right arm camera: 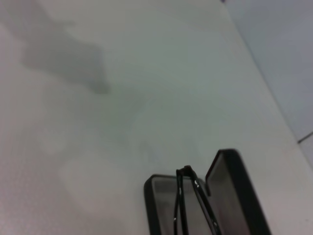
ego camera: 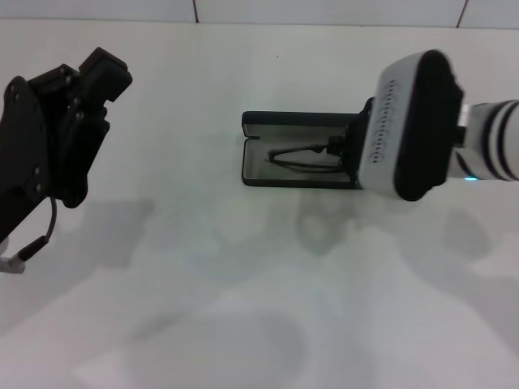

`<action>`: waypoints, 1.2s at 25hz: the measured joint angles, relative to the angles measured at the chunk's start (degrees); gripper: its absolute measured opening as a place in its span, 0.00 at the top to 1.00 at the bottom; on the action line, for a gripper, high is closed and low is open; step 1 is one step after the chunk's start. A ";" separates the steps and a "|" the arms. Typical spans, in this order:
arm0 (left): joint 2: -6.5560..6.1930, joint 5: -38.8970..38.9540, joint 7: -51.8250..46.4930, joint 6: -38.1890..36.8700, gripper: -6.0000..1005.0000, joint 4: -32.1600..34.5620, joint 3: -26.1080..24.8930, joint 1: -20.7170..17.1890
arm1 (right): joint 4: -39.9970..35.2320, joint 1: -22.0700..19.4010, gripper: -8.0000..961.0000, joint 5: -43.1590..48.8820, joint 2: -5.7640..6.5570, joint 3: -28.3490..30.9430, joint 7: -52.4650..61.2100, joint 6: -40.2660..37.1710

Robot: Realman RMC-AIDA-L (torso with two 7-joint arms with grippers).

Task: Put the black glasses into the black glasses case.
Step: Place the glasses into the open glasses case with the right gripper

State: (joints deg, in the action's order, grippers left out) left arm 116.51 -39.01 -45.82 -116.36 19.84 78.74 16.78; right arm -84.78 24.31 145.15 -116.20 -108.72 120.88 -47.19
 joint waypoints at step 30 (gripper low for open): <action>0.38 -0.19 0.47 0.00 0.94 -1.03 0.23 -0.24 | 8.74 6.57 0.92 6.80 0.01 -6.36 9.43 6.56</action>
State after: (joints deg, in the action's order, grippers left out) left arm 116.89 -39.20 -45.35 -116.36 18.80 78.97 16.55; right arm -76.04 30.88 151.94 -116.19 -115.08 130.31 -40.62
